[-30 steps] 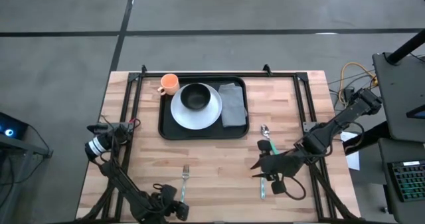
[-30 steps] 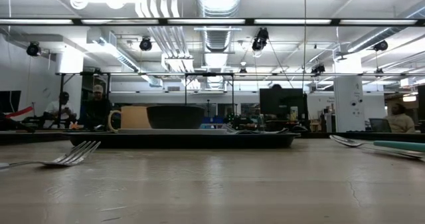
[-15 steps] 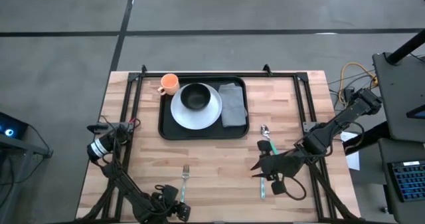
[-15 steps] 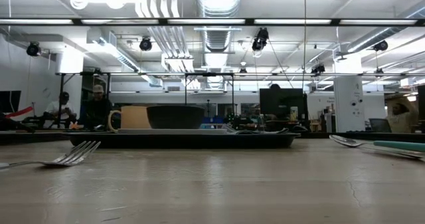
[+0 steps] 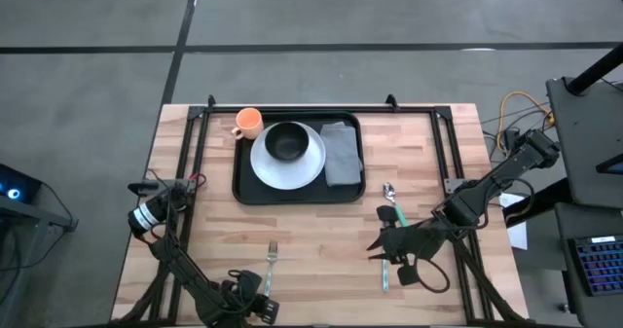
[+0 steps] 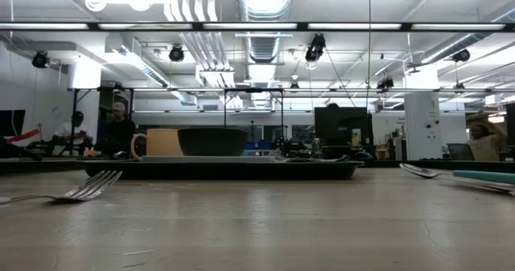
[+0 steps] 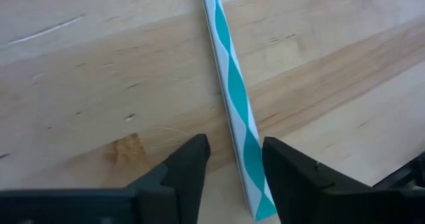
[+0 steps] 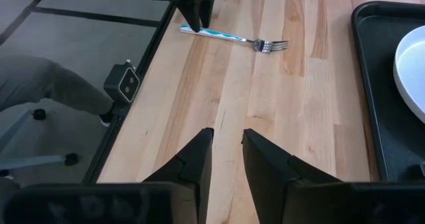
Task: Set up tray
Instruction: Put the fork on top of the napkin on the serving tray
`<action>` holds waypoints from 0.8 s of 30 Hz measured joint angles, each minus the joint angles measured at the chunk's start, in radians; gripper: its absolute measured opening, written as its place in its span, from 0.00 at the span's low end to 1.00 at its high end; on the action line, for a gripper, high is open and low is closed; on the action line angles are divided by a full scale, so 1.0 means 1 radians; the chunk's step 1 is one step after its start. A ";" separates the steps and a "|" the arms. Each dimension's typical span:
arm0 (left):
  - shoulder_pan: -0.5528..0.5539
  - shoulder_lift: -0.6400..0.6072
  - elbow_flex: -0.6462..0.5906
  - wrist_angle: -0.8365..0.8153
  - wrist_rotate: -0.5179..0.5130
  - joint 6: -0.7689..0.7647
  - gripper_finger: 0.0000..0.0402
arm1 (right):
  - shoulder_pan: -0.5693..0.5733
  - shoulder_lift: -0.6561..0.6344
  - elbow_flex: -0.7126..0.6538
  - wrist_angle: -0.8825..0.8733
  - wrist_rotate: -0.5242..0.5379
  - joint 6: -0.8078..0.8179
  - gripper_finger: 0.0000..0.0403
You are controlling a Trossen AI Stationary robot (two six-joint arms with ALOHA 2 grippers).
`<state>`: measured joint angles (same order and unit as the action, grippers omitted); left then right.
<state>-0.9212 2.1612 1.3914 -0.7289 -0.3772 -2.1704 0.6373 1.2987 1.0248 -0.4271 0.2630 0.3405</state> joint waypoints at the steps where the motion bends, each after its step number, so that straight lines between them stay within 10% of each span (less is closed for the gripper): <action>1: 0.001 0.000 0.000 -0.001 -0.001 0.000 0.32 | 0.000 0.000 0.000 0.000 0.000 0.000 0.18; 14: 0.044 0.000 -0.002 0.026 0.026 0.061 0.28 | 0.000 -0.002 0.000 0.023 0.000 -0.004 0.17; 24: 0.045 0.000 -0.003 0.029 0.020 0.110 0.05 | 0.000 -0.002 0.034 0.021 0.000 -0.026 0.17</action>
<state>-0.8761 2.1616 1.3880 -0.6995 -0.3569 -2.0605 0.6369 1.2966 1.0584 -0.4058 0.2626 0.3140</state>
